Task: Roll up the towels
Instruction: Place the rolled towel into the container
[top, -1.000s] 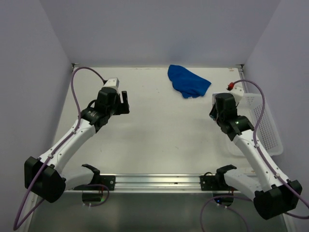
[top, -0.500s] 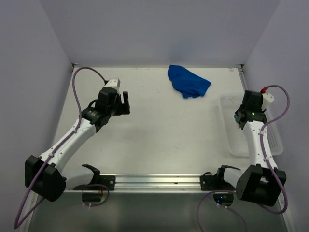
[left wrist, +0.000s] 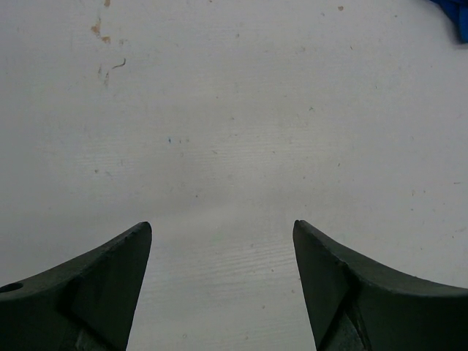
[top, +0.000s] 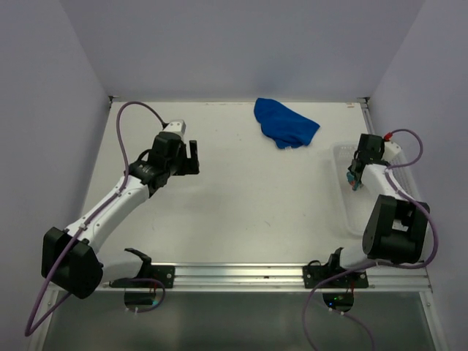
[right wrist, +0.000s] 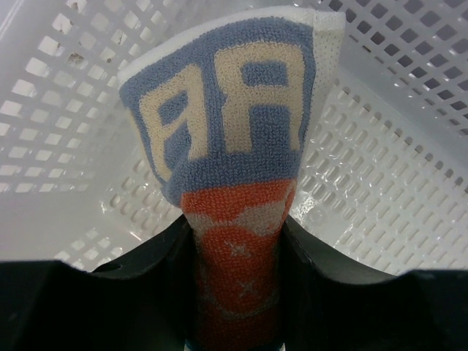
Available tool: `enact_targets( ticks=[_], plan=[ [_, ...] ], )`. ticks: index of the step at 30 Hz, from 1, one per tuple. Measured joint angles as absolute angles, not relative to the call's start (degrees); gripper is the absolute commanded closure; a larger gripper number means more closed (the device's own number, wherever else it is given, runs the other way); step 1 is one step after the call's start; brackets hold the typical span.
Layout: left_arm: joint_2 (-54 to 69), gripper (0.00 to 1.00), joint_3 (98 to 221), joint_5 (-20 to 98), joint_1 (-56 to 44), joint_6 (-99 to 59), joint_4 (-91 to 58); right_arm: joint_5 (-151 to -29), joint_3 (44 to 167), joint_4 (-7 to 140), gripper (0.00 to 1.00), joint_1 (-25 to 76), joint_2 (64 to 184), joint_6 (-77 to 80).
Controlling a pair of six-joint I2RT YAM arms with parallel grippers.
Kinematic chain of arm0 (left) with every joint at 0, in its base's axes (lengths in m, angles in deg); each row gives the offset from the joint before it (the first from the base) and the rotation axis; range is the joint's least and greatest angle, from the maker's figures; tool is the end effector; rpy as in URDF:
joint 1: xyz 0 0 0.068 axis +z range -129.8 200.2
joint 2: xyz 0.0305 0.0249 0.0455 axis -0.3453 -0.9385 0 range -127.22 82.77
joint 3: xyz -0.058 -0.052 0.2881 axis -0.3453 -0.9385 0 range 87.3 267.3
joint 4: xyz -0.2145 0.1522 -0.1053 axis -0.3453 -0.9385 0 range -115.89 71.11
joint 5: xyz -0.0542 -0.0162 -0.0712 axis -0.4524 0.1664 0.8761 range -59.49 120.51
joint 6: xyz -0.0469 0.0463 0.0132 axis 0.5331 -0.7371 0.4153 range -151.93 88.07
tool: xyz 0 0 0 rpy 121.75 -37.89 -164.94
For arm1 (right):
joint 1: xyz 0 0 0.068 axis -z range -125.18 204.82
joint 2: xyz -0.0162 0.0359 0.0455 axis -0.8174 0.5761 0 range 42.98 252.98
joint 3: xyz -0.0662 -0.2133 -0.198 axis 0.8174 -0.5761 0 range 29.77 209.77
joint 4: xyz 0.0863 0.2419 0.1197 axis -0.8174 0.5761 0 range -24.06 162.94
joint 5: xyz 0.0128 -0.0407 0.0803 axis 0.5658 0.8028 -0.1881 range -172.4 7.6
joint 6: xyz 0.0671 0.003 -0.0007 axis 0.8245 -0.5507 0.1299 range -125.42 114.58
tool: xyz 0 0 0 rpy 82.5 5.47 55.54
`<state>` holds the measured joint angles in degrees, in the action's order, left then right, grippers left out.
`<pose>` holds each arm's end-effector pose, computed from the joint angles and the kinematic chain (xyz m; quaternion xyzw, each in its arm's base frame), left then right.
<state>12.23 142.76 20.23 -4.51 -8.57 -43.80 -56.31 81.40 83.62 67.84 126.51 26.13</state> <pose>0.2721 -0.1147 0.2940 -0.0272 0.9030 -0.0973 0.4176 0.3123 -0.0963 0.2183 0.4188 0.8163 -0.1548 0.3664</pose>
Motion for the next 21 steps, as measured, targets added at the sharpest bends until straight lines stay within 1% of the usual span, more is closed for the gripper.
enact_targets(
  ticks=[7,10,12,14,16,17,21],
  plan=[
    [10.59,0.18,142.76,21.39,-4.49,-8.57,-43.78,-56.18,82.58,80.47,1.00,67.86,133.52,26.88],
    [10.11,0.17,142.76,21.96,-4.25,-8.57,-43.78,-55.99,83.96,79.59,0.97,67.86,135.93,26.90],
    [9.87,0.17,142.76,22.33,-4.09,-8.57,-43.78,-55.97,85.03,78.98,0.89,67.86,137.57,26.90],
    [9.57,0.16,142.76,22.74,-3.99,-8.57,-43.78,-55.94,85.86,78.35,0.76,67.86,139.10,26.90],
    [9.28,0.16,142.76,23.16,-3.79,-8.57,-43.78,-55.99,86.26,77.80,0.70,67.86,140.04,26.90],
    [9.15,0.16,142.76,23.36,-3.70,-8.57,-43.78,-56.01,86.32,77.45,0.65,67.86,140.39,26.90],
    [8.60,0.16,142.76,24.32,-3.33,-8.57,-43.78,-56.03,86.54,77.01,0.56,67.86,141.28,26.94]
  ],
)
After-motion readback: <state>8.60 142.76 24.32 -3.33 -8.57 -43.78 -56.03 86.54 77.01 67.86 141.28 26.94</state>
